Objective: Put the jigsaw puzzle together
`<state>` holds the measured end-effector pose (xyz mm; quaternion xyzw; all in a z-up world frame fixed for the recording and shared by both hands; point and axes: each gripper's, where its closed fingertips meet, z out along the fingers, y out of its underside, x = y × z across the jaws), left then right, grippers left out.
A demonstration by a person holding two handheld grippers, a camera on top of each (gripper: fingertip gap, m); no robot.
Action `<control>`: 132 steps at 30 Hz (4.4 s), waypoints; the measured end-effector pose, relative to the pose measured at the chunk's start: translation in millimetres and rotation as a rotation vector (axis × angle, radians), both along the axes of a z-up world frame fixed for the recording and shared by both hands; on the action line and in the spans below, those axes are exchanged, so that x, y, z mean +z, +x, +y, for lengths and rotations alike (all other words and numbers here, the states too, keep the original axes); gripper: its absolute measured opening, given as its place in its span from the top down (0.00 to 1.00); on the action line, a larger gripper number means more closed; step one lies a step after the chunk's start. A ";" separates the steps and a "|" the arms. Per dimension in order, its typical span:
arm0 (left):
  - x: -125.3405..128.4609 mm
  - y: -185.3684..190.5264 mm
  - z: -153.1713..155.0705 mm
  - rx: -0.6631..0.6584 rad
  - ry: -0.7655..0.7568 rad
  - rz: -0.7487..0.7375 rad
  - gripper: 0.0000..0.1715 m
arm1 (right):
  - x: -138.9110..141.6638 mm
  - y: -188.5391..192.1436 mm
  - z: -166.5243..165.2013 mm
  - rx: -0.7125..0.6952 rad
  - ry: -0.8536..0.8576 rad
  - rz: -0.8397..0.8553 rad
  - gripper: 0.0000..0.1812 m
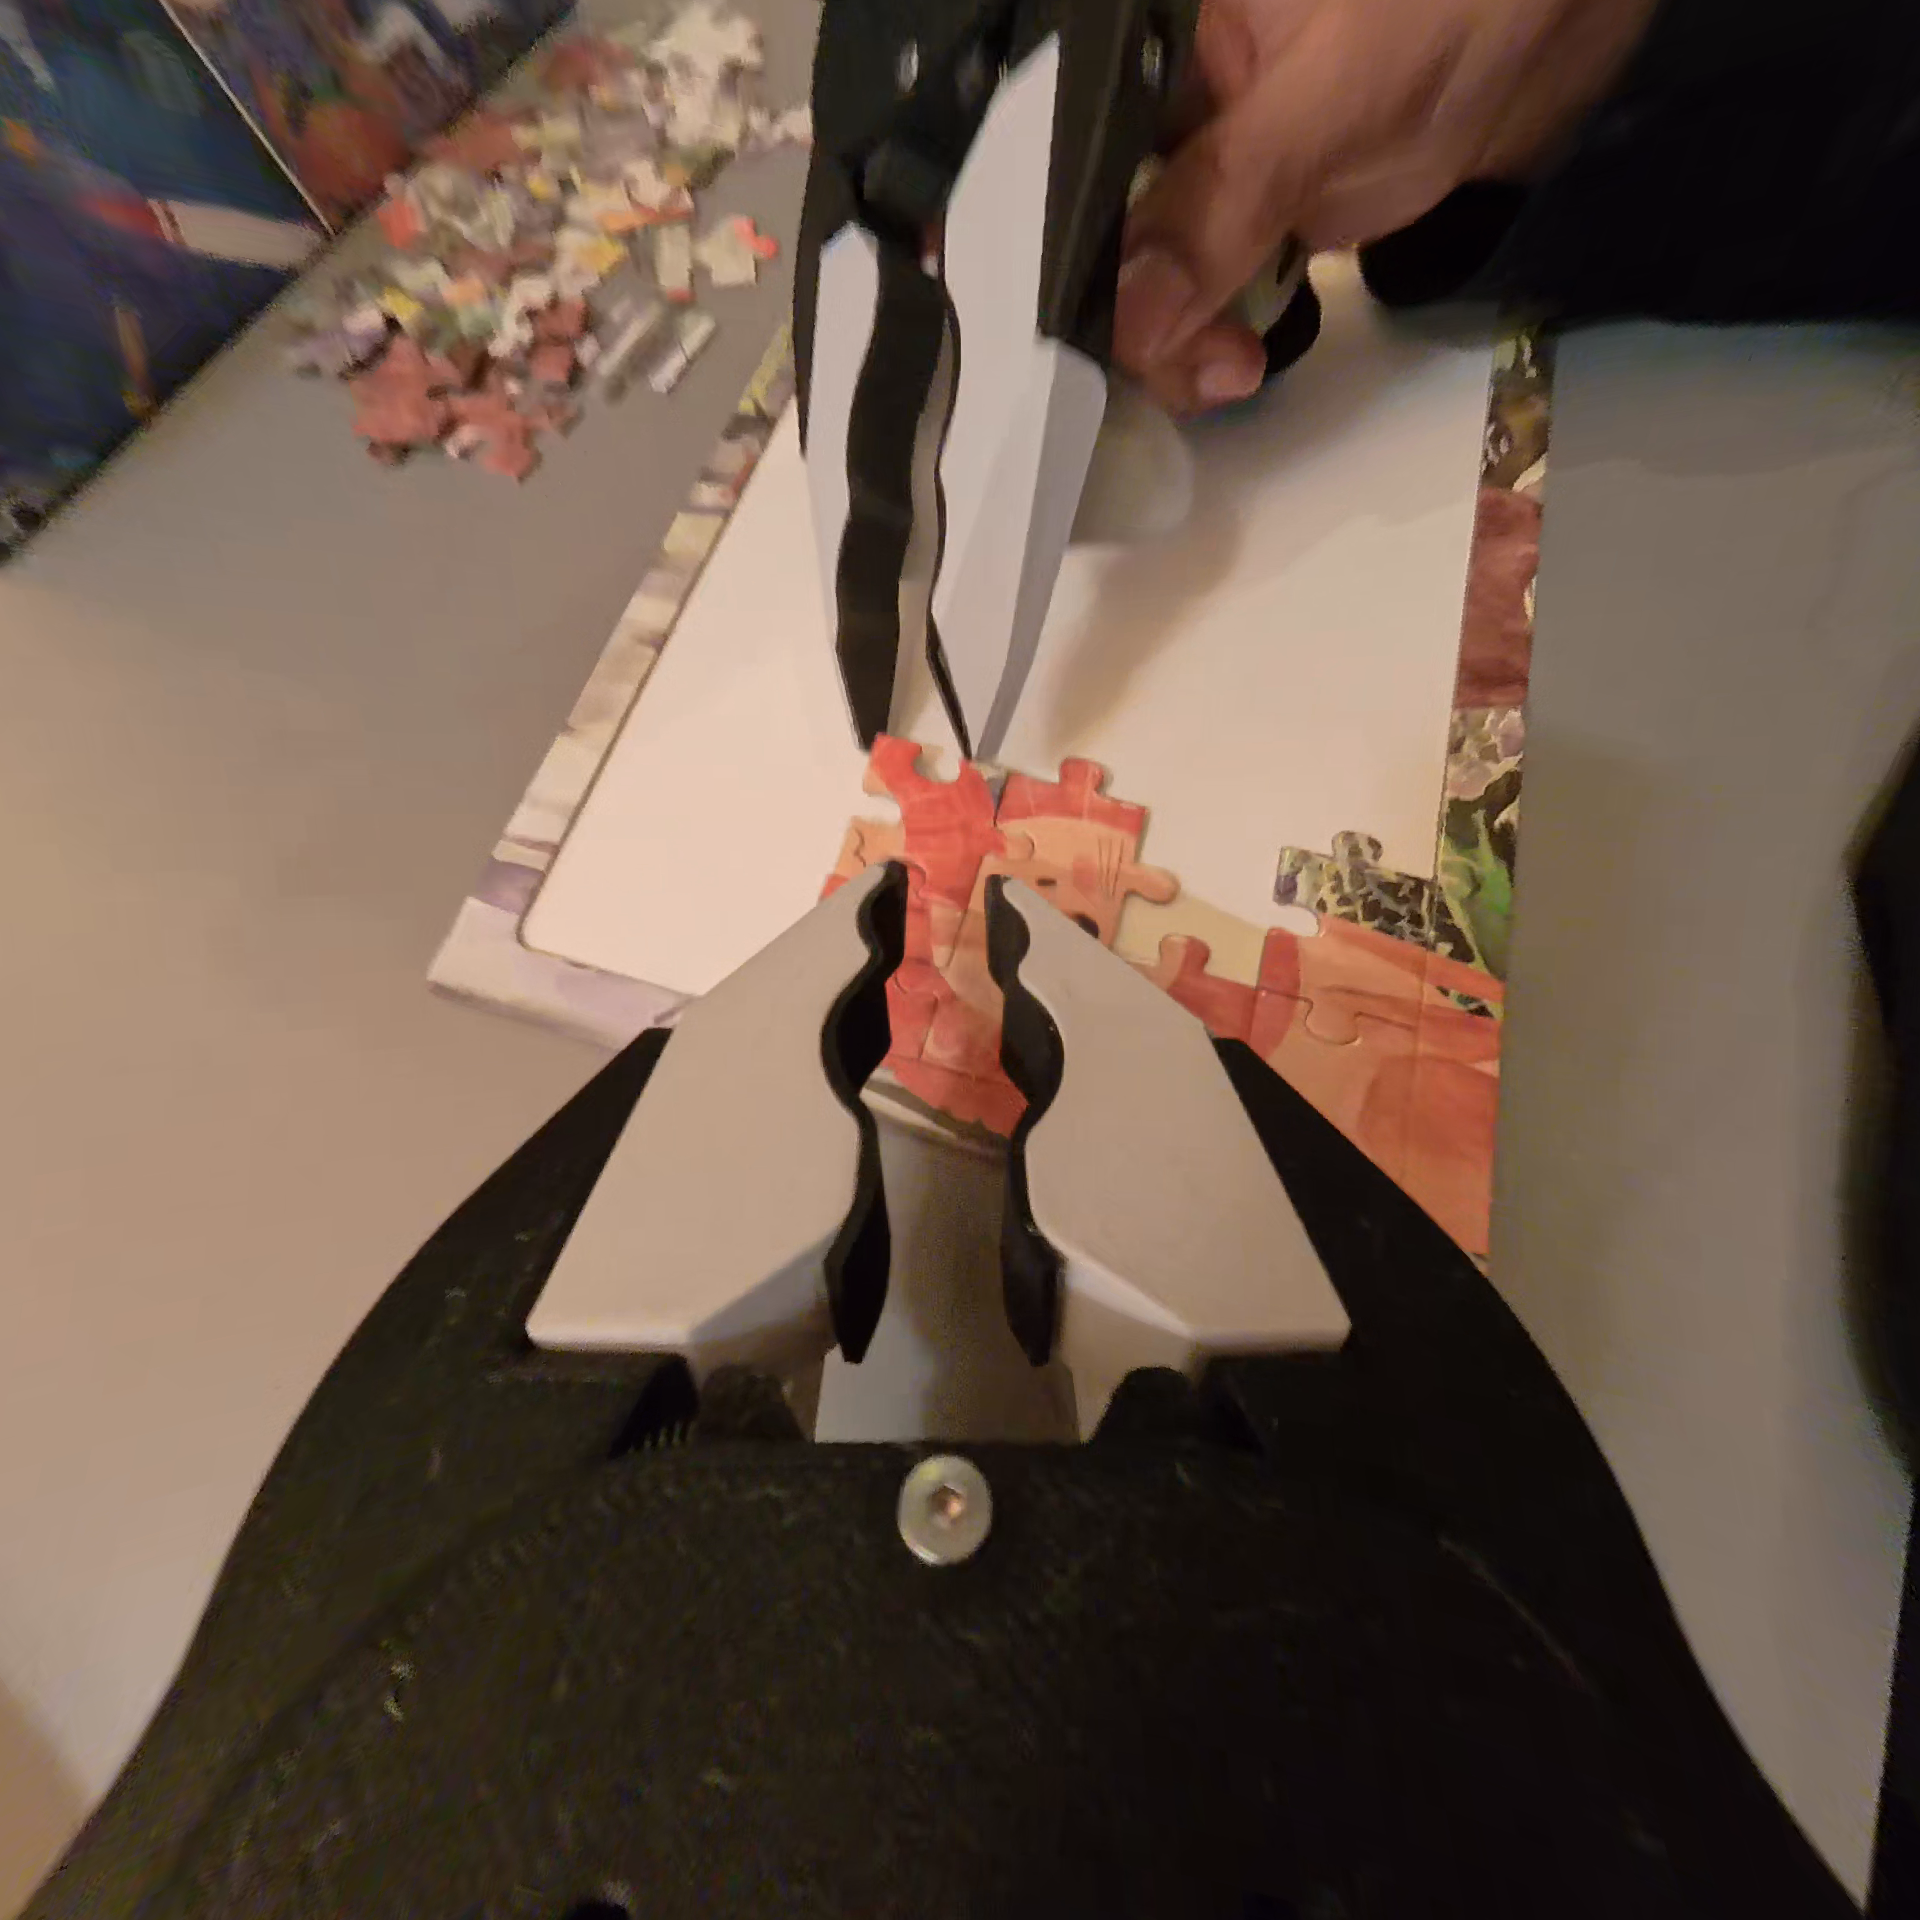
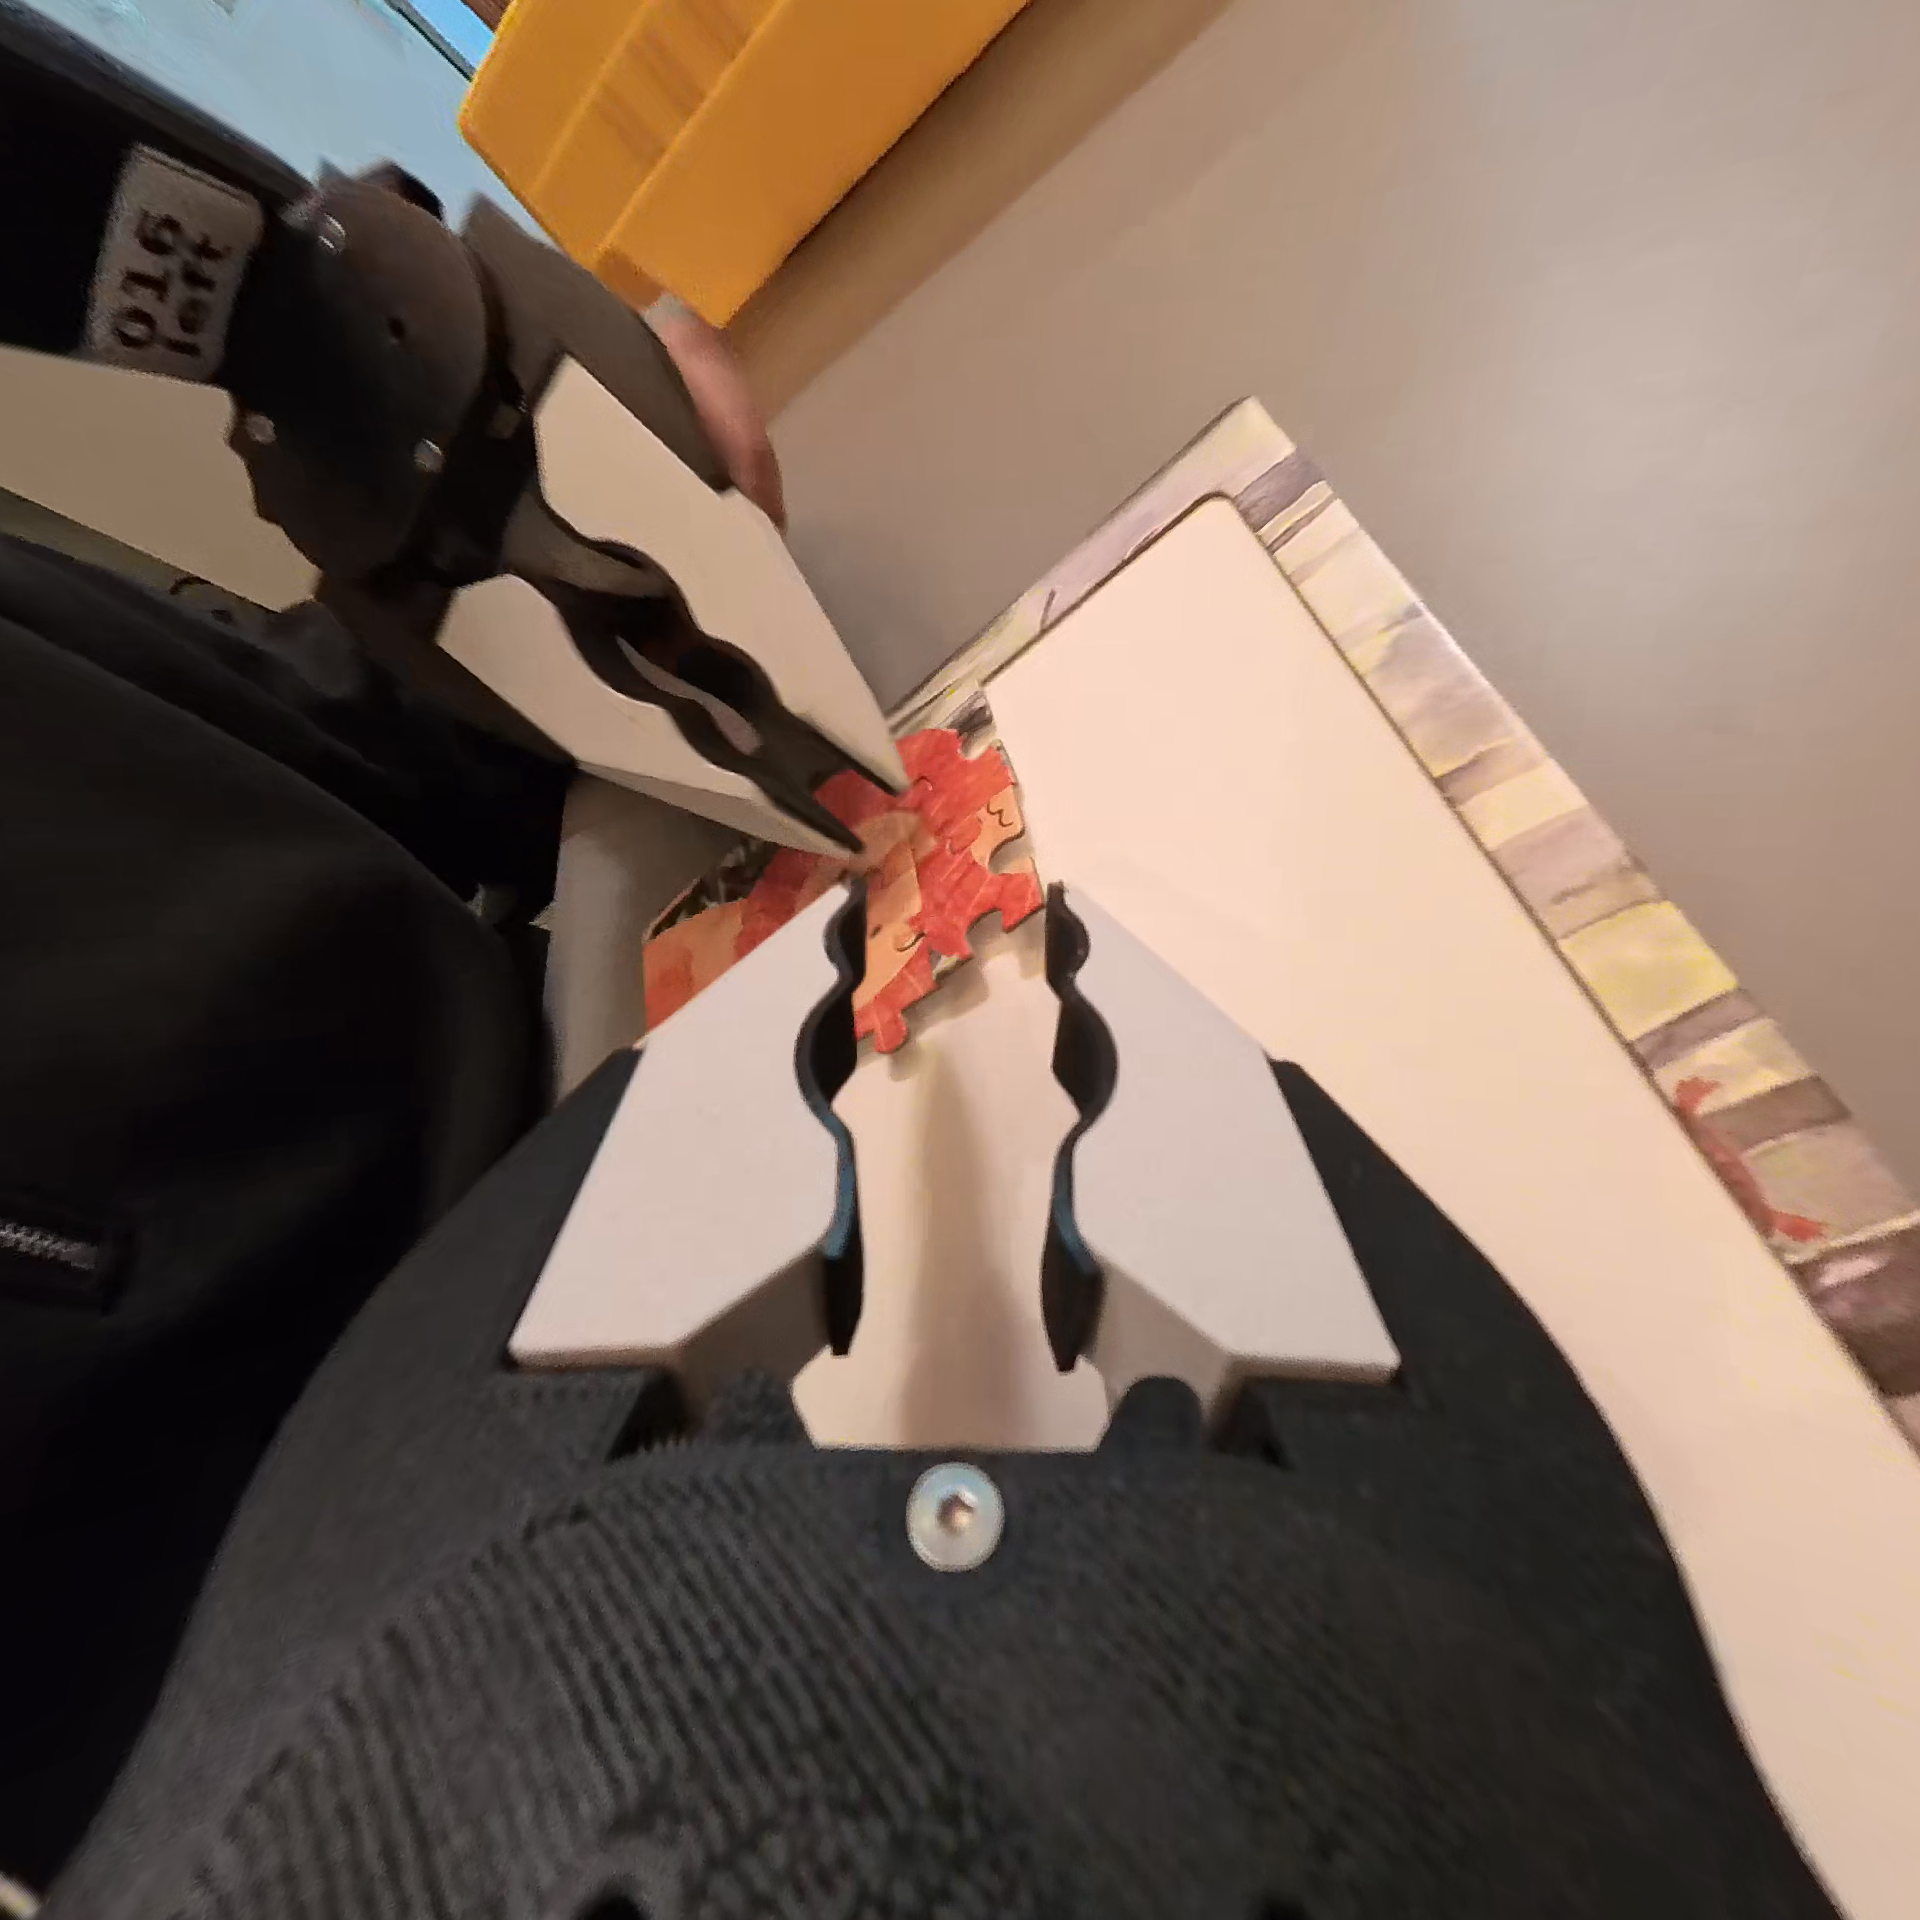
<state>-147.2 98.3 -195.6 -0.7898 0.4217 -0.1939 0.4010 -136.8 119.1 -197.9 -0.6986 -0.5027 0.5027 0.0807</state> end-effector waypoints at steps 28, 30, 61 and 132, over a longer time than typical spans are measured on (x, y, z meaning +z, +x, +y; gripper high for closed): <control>-18.8 -2.8 -6.3 -0.012 -0.062 0.097 1.00 | 0.4 -11.6 -5.8 -0.085 -0.349 -0.049 0.94; -18.8 -2.7 -6.3 -0.012 -0.062 0.096 1.00 | -0.4 -11.2 -5.5 -0.091 -0.365 -0.061 0.95; -11.0 -3.6 -3.6 -0.005 -0.041 0.049 1.00 | 26.2 -1.4 13.9 -0.111 -0.267 0.074 1.00; -4.0 -12.8 8.6 0.053 0.063 0.071 1.00 | 0.6 7.3 -65.2 0.081 -0.166 -0.115 0.92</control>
